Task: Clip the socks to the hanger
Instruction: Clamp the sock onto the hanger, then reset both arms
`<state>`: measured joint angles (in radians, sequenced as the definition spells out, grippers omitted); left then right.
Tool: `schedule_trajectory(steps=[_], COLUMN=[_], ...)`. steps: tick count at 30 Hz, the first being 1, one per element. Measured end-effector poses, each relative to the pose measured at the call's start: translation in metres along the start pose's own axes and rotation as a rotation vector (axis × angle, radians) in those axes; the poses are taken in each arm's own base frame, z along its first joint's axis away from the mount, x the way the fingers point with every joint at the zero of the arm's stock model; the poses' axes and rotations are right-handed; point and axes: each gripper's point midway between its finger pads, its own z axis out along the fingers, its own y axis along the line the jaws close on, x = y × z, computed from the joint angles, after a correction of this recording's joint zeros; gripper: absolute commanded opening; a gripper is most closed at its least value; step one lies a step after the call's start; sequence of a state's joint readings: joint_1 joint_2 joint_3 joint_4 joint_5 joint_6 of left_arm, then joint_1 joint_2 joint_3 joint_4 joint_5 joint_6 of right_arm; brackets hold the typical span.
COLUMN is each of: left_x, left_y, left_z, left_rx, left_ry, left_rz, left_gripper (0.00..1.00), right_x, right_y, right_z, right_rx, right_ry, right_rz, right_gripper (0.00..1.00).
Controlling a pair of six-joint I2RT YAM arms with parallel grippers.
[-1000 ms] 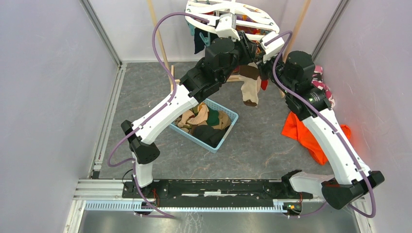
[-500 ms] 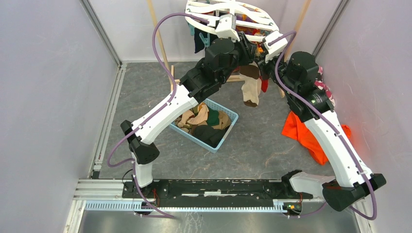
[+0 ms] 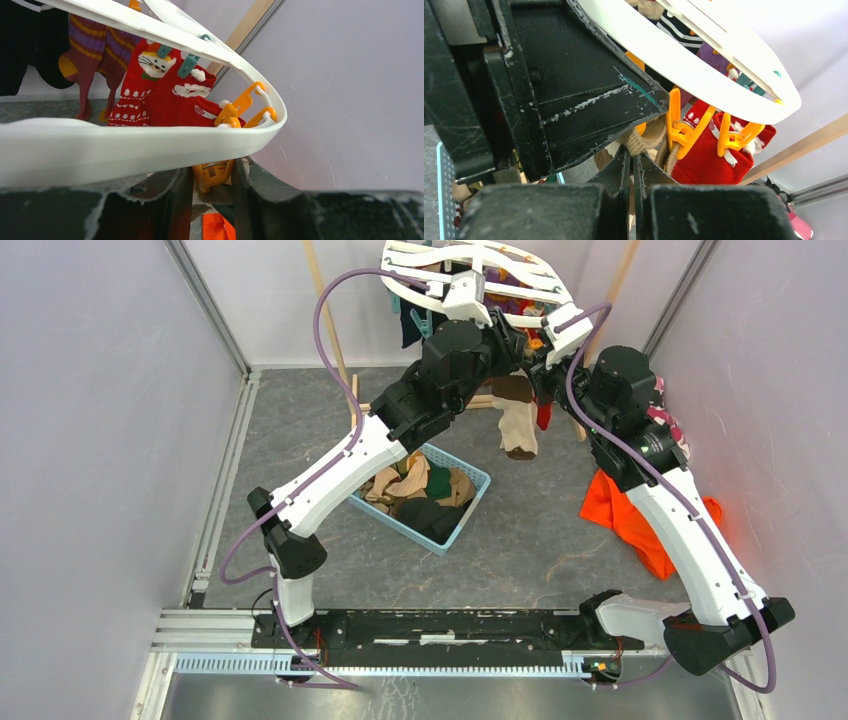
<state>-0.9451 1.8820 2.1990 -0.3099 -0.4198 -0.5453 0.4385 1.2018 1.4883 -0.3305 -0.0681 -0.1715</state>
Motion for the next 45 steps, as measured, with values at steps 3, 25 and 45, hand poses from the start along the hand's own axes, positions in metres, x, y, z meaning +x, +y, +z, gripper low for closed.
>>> schedule_trajectory(steps=[3,25,45], left_x=[0.0,-0.007,0.034], left_y=[0.001,0.001,0.016], left_z=[-0.001,-0.011,-0.12], left_rx=[-0.001,0.004,0.297], left_ry=[0.0,-0.003,0.157], left_rz=[-0.008,-0.022,0.103], left_gripper=[0.27,0.8,1.0], right_x=[0.0,-0.002,0.041], right_y=[0.0,-0.001,-0.019], right_z=[0.0,-0.001,-0.06], right_rx=[0.0,0.009,-0.112], right_ry=[0.0,-0.016,0.017], right_rz=[0.002,0.0,-0.116], right_gripper=[0.0,0.25,0.81])
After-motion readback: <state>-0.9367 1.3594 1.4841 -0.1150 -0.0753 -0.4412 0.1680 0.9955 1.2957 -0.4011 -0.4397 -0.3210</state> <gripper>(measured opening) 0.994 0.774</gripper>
